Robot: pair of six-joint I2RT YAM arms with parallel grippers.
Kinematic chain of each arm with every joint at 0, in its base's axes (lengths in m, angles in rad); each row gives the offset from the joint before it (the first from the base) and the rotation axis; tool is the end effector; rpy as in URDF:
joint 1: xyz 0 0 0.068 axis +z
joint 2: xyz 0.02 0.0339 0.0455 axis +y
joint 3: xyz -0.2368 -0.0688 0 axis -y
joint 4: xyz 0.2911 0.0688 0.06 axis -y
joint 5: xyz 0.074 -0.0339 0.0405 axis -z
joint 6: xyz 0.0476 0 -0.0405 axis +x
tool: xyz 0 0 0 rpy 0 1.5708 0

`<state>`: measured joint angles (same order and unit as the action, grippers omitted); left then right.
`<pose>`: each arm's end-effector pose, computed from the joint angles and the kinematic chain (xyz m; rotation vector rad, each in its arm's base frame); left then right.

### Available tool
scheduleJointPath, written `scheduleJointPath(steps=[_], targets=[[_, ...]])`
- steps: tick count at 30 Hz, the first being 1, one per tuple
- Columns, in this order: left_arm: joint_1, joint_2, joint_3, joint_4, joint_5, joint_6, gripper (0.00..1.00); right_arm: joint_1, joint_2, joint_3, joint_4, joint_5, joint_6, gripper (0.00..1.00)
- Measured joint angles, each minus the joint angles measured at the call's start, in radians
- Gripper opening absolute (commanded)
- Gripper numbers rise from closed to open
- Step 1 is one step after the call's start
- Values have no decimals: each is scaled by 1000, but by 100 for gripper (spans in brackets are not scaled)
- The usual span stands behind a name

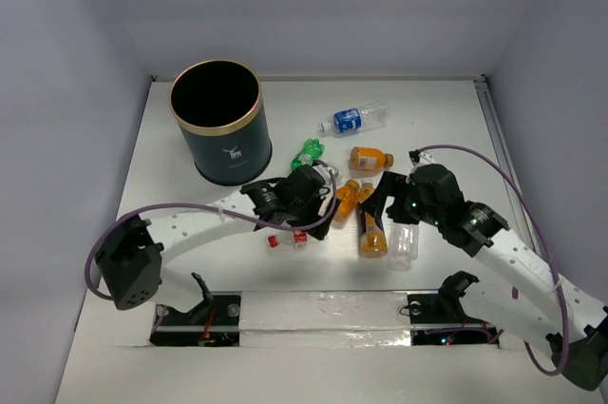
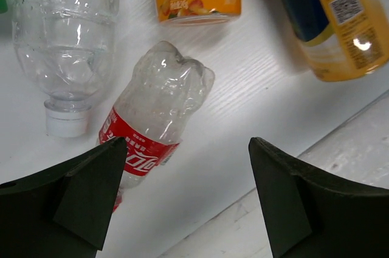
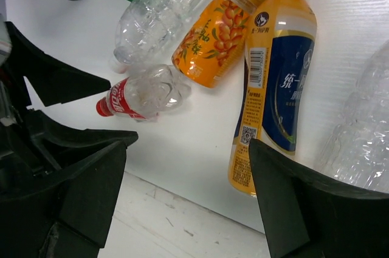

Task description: Put the plastic bottles in the bin

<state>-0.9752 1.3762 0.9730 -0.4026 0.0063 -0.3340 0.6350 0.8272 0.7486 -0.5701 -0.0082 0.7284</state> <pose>0.1959 -0.2897 0.1991 0.7812 2.3428 -0.6111 0.2023 0.1495 0.2513 0.1039 2.3252 0.7359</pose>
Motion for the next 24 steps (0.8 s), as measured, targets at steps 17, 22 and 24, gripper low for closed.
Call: scheduleJointPath(steps=[17, 22, 24], targets=[[0, 133, 13, -3, -21, 124, 80, -94, 176, -39, 64, -24, -95, 93], [2, 159, 13, -2, -18, 135, 79, -127, 282, -32, 73, -34, -142, 93], [2, 162, 13, -1, -17, 137, 78, -135, 319, -25, 78, -38, -158, 93]])
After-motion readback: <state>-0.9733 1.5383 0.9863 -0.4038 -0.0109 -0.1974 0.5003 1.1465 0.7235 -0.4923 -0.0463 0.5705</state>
